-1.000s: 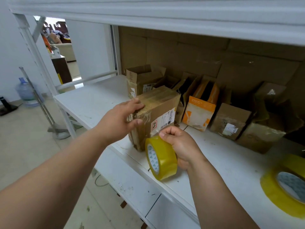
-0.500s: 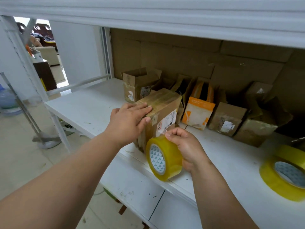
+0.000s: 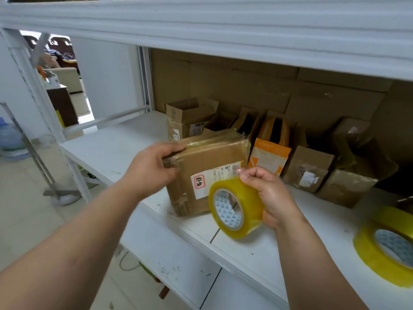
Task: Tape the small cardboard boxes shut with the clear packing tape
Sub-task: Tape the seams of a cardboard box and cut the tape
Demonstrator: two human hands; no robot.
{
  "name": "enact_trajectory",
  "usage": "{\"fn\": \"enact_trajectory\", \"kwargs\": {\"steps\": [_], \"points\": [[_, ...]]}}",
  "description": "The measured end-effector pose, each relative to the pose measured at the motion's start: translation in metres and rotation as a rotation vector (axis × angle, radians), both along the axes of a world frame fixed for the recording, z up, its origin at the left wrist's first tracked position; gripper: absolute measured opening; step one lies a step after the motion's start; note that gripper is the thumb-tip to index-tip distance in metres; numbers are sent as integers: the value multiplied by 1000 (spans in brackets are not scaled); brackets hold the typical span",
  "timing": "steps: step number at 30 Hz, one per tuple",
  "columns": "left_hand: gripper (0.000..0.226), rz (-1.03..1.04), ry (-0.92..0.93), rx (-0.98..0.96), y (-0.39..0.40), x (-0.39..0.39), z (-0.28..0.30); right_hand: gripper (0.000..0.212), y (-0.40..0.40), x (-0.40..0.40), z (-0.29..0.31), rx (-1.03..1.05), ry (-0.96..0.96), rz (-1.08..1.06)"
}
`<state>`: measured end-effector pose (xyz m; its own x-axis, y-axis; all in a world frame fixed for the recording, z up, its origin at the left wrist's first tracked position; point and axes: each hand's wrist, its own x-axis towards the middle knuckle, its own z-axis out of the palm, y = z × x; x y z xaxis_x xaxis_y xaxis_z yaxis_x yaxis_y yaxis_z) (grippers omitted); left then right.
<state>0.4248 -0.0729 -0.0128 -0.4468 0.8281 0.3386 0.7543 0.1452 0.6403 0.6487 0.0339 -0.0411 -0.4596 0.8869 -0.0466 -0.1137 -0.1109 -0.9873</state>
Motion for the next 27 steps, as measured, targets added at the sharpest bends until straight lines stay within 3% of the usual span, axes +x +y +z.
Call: {"fn": "enact_trajectory", "kwargs": {"steps": [4,8,10,16,19,22,24,27], "points": [[51,30,-158,-24,-8,-23,6,27,14,3,2,34,-55,-47],[49,7,-204,-31,1,-17,9,23,19,-5,9,24,-81,85],[50,25,-149,-24,7,-13,7,24,20,-8,10,3,-69,100],[52,320,244,-82,18,-24,6,30,17,-5,4,-22,-28,210],[41,225,316,-110,33,-29,13,37,6,-11,-1,11,-86,317],[32,117,255,-112,50,-28,21,21,-4,-22,0,0,-73,353],[65,97,253,-151,60,-28,20,9,-8,-25,3,-13,-54,320],[116,20,280,-229,66,-31,13,17,-9,-24,7,-11,-30,241]]}}
